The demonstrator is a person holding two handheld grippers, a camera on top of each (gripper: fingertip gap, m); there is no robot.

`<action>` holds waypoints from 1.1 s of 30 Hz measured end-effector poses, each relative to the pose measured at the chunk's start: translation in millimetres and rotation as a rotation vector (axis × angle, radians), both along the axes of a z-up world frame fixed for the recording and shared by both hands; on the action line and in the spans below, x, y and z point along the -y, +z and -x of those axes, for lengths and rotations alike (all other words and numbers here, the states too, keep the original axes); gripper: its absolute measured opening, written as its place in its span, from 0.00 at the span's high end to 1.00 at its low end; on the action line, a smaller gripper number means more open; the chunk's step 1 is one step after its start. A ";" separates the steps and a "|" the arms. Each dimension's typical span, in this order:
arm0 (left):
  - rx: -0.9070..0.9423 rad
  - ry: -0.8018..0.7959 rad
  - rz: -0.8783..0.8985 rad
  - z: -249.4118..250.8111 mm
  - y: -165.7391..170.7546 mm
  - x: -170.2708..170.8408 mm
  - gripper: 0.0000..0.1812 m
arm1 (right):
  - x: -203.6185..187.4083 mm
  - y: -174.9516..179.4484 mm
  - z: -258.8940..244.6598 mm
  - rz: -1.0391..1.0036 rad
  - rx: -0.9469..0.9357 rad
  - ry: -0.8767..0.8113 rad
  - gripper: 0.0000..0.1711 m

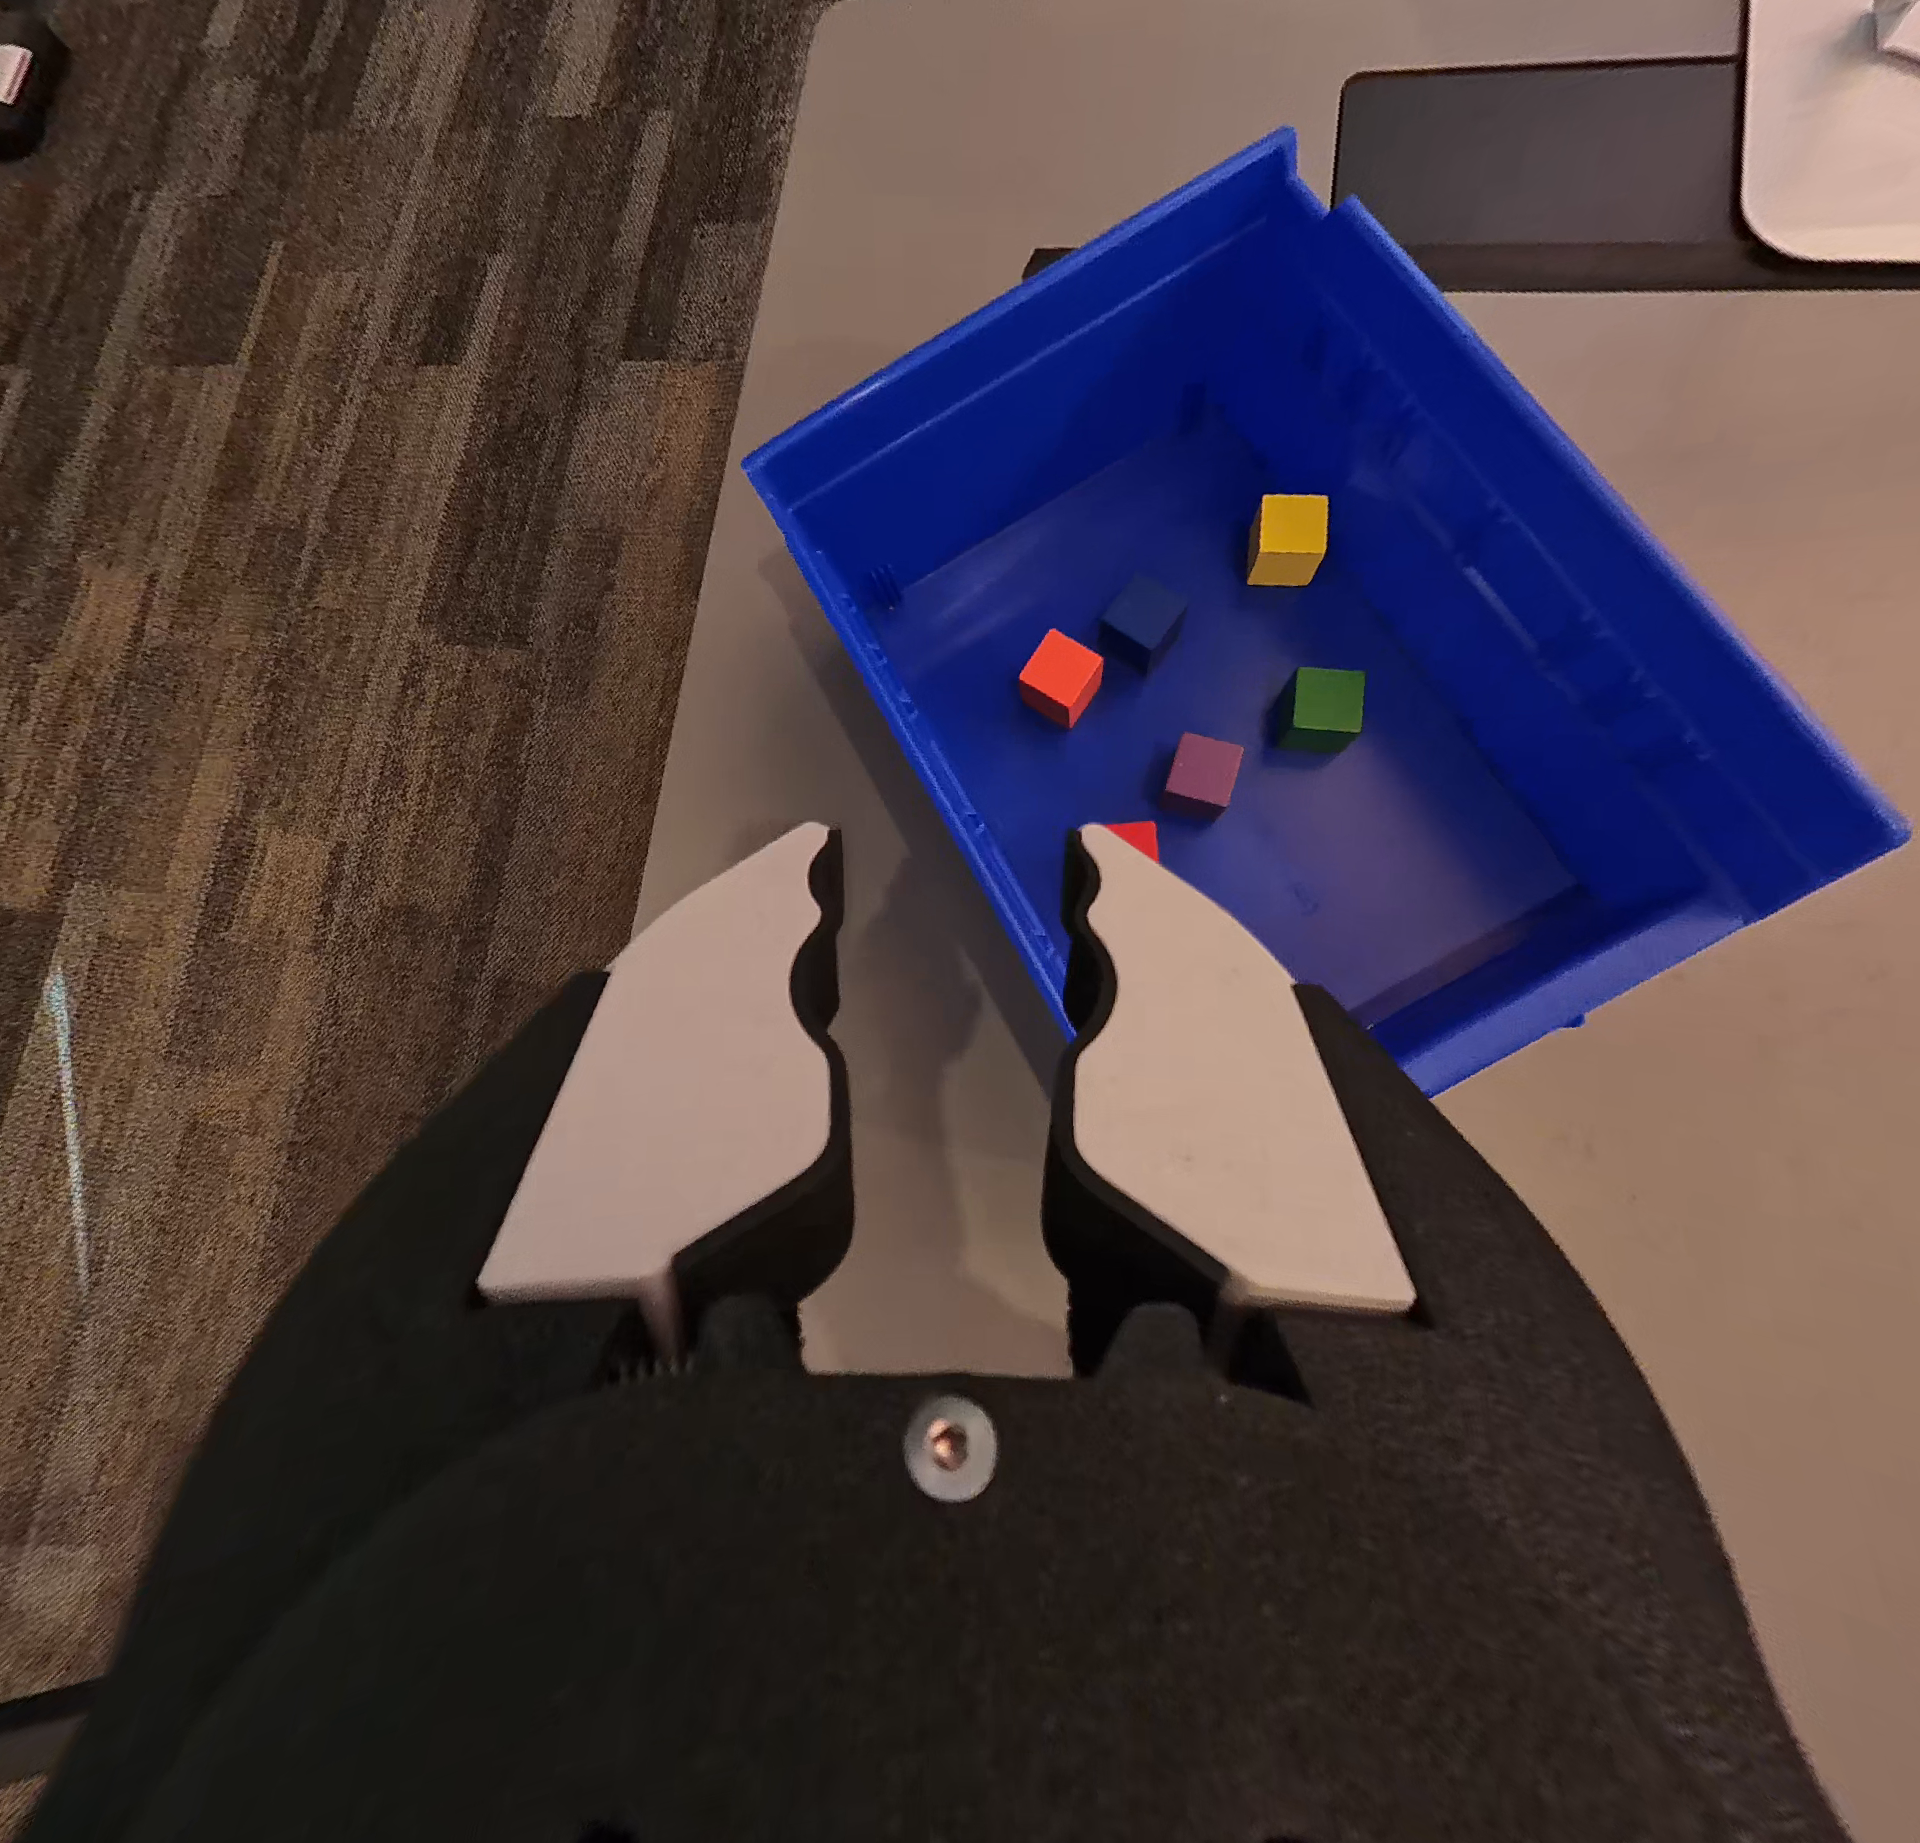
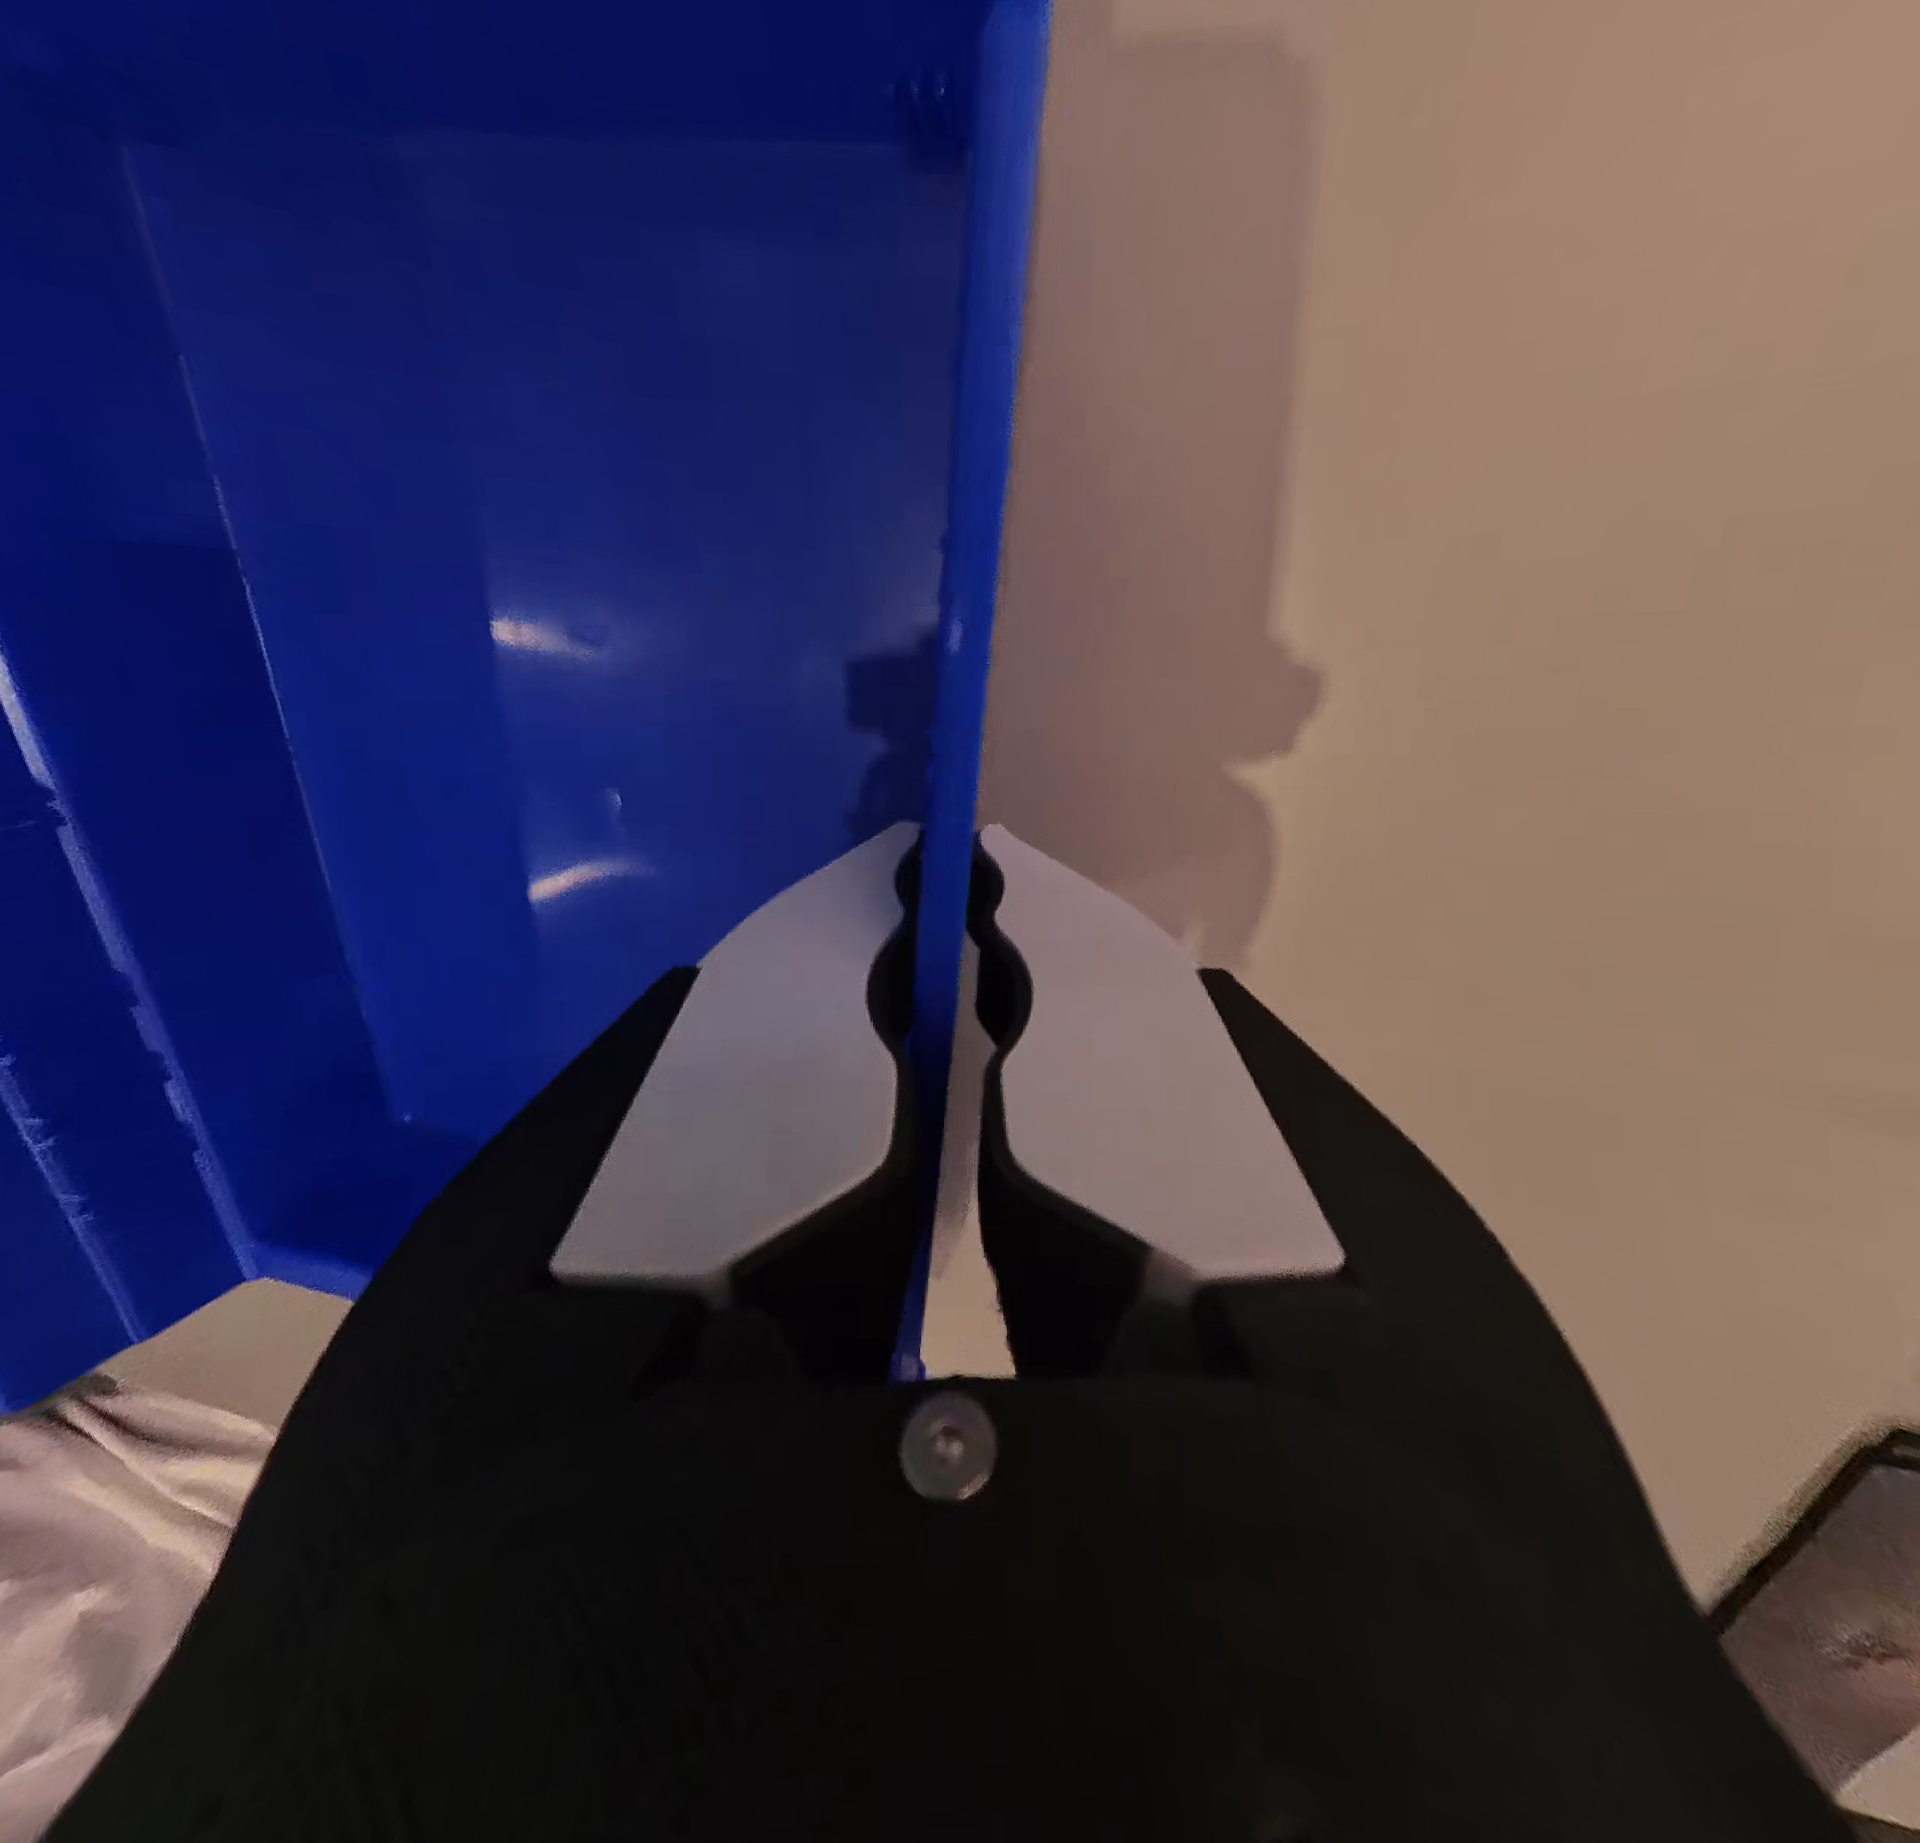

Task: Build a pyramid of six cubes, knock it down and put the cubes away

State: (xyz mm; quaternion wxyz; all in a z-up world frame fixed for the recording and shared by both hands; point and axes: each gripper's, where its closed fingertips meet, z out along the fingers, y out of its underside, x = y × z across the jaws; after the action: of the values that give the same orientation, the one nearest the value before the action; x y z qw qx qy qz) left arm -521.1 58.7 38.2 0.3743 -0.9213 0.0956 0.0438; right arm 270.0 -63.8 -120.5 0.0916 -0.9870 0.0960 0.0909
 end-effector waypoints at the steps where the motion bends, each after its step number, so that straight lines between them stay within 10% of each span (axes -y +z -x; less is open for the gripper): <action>1: -0.003 0.002 0.008 0.3 -1.7 -0.3 0.78 | 3.8 -0.1 -7.3 -0.009 -0.008 -0.025 0.96; 24: 0.126 0.005 0.283 1.5 -72.4 -14.9 0.79 | 24.4 -1.1 -24.5 -0.093 0.023 -0.096 0.95; 28: 0.129 0.033 0.359 6.9 -89.2 -12.6 0.74 | 24.3 -6.2 -40.8 -0.117 0.201 -0.022 0.68; 33: 0.120 0.059 0.432 11.7 -104.1 -11.6 0.73 | 18.3 0.8 -38.1 -0.176 0.290 0.038 0.68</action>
State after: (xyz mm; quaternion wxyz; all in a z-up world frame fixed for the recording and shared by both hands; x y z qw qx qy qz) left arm -532.8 70.3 -65.9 0.1718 -0.9834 0.0534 -0.0219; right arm 308.0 -82.0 -119.7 0.1889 -0.9796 0.0547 -0.0425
